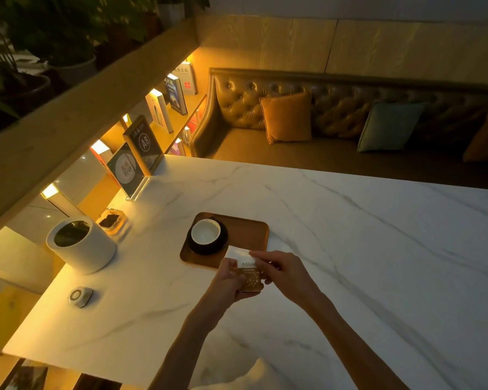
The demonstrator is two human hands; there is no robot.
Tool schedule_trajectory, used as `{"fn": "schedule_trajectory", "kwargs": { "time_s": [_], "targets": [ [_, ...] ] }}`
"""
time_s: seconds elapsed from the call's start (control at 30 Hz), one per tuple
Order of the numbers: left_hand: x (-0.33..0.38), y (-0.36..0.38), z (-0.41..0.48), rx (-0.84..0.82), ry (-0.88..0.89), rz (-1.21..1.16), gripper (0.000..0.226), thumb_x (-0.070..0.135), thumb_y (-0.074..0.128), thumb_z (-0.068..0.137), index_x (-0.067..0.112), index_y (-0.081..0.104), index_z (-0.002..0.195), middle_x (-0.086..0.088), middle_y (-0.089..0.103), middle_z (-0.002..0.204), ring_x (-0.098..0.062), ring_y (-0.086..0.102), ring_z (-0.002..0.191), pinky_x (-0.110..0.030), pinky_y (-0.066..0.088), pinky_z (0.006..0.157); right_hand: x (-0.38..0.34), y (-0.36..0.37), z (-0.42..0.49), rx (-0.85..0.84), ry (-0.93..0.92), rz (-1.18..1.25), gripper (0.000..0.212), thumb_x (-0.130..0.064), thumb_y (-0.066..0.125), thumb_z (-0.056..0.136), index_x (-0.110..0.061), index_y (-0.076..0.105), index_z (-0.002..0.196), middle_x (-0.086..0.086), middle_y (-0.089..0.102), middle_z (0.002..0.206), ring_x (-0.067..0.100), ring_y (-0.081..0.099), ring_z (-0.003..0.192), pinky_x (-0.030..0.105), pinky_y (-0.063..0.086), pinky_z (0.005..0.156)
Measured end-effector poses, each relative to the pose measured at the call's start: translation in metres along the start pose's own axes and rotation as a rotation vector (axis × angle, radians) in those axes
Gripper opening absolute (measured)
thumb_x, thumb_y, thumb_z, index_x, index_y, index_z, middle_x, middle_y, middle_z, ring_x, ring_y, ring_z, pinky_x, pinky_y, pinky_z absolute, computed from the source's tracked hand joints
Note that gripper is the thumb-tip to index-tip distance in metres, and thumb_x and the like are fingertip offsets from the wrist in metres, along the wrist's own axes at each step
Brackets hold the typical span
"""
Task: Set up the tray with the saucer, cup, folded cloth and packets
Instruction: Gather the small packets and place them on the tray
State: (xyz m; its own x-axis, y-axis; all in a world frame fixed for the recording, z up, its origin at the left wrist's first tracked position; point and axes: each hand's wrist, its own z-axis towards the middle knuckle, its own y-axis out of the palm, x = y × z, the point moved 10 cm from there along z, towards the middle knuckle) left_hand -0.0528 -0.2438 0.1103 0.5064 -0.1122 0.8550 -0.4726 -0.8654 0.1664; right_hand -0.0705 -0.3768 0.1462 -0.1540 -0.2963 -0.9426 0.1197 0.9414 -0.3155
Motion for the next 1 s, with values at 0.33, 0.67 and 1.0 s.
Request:
{"fn": "schedule_trajectory", "kwargs": {
  "time_s": [0.33, 0.67, 1.0],
  "targets": [
    [-0.003, 0.002, -0.004, -0.056, -0.047, -0.182, 0.041, 0.015, 0.068, 0.086, 0.009, 0.050, 0.123, -0.015, 0.064, 0.122, -0.029, 0.069, 0.106, -0.037, 0.057, 0.090, 0.009, -0.010, 0.004, 0.041, 0.119, 0.286, 0.017, -0.018, 0.067, 0.088, -0.011, 0.071, 0.104, 0.005, 0.075, 0.093, 0.017, 0.073, 0.079, 0.021, 0.057, 0.064],
    [-0.003, -0.035, 0.000, 0.140, 0.002, -0.026, 0.028, 0.016, 0.066, 0.089, 0.004, 0.057, 0.113, -0.017, 0.069, 0.106, -0.030, 0.071, 0.094, -0.038, 0.059, 0.084, 0.035, 0.016, 0.008, 0.044, 0.344, 0.383, 0.020, -0.024, 0.063, 0.091, -0.010, 0.065, 0.105, 0.011, 0.074, 0.095, 0.022, 0.074, 0.078, 0.030, 0.061, 0.069],
    [0.007, -0.060, 0.048, 0.208, -0.017, 0.028, 0.025, 0.016, 0.063, 0.091, 0.003, 0.059, 0.113, -0.017, 0.069, 0.107, -0.026, 0.069, 0.094, -0.030, 0.058, 0.074, 0.058, 0.012, 0.044, 0.098, 0.407, 0.399, 0.015, -0.011, 0.064, 0.088, -0.012, 0.060, 0.103, 0.010, 0.071, 0.098, 0.022, 0.074, 0.079, 0.027, 0.060, 0.067]
  ]
}}
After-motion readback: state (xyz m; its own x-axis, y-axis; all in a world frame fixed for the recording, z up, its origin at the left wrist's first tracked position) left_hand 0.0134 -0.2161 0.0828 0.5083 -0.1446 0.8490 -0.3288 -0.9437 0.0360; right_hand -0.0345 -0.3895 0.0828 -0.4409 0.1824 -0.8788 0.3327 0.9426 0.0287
